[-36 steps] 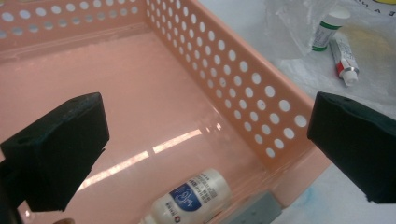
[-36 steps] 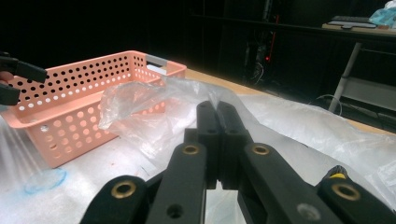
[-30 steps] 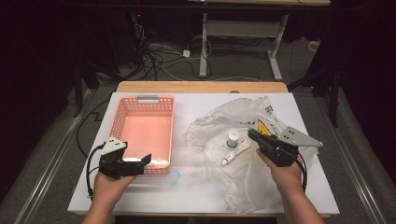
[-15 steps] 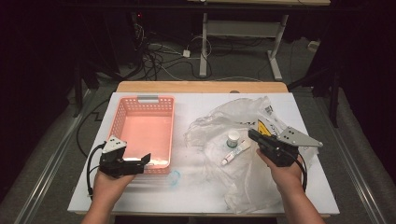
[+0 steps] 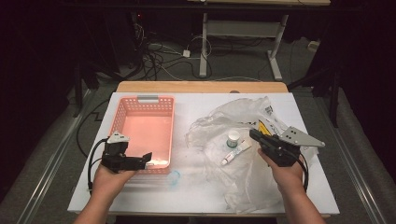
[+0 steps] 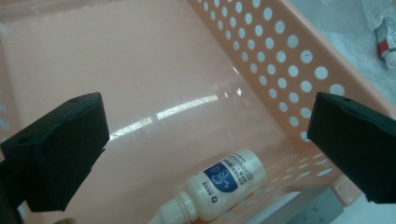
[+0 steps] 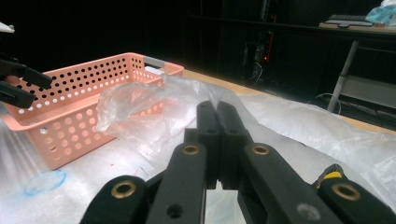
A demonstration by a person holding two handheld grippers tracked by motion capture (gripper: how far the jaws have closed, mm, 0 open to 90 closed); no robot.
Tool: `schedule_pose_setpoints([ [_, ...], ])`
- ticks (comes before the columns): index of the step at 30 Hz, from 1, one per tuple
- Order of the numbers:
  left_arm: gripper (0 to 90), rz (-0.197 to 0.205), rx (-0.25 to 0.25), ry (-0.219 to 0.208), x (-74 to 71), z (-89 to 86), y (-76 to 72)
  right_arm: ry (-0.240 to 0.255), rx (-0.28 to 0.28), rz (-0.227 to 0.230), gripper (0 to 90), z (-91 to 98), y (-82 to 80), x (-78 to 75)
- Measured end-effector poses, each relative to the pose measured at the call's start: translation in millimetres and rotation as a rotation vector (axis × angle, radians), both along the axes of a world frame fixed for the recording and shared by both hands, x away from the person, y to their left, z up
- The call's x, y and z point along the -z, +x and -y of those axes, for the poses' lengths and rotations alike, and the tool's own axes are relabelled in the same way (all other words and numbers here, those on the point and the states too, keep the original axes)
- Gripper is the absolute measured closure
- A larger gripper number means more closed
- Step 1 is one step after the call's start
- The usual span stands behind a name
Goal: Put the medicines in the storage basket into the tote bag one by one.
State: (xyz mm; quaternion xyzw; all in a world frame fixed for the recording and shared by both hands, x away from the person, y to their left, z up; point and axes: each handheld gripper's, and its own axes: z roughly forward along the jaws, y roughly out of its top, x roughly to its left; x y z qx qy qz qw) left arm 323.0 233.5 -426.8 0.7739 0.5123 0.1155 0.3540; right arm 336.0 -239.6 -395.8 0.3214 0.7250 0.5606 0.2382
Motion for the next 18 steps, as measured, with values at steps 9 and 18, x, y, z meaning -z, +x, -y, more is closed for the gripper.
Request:
schedule_pose_setpoints([
  [9,0.0,-0.090,0.025,0.038,2.4,6.6,8.3,-0.008,-0.004,0.003,90.0,-1.4,0.0,0.5],
  [18,0.0,-0.169,0.045,0.071,5.6,14.9,16.9,-0.008,-0.007,0.008,90.0,-1.9,-0.8,-1.1],
])
